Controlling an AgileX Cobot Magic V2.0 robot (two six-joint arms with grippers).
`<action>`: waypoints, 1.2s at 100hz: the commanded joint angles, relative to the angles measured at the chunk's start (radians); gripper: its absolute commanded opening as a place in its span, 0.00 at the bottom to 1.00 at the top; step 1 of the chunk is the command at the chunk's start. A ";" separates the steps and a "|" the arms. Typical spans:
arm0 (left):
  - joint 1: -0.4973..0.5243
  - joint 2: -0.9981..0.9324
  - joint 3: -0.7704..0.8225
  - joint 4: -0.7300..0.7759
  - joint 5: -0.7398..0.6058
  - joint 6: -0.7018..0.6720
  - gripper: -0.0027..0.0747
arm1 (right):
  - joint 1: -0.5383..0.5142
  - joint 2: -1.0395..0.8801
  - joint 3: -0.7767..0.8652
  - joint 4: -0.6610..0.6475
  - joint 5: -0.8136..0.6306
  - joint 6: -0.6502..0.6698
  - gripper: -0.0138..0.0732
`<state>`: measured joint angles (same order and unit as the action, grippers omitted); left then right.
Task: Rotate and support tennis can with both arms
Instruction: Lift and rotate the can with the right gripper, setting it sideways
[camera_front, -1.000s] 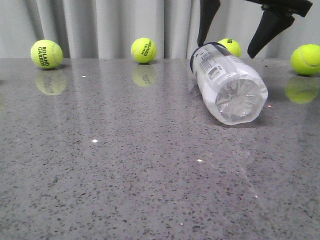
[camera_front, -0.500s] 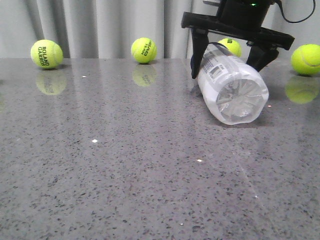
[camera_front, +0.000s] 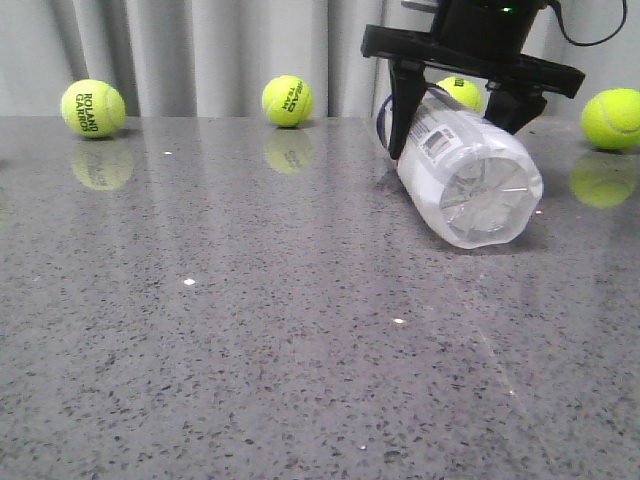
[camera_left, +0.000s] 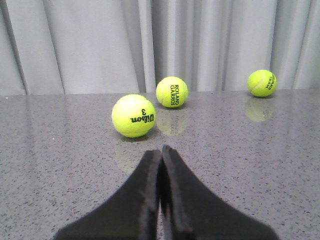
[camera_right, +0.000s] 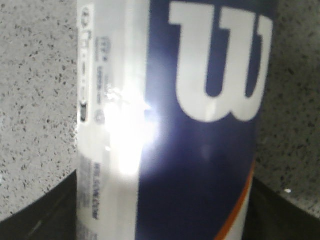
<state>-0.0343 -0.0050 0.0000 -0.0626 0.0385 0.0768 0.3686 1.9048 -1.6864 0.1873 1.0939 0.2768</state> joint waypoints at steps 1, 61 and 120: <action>0.001 -0.033 0.044 -0.003 -0.079 -0.010 0.01 | 0.006 -0.051 -0.064 0.009 -0.003 -0.105 0.52; 0.001 -0.033 0.044 -0.003 -0.079 -0.010 0.01 | 0.197 -0.051 -0.266 0.009 0.200 -1.175 0.52; 0.001 -0.033 0.044 -0.003 -0.079 -0.010 0.01 | 0.244 0.032 -0.266 0.004 0.234 -1.478 0.52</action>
<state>-0.0343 -0.0050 0.0000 -0.0626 0.0385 0.0768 0.6102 1.9689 -1.9205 0.1873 1.2428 -1.1893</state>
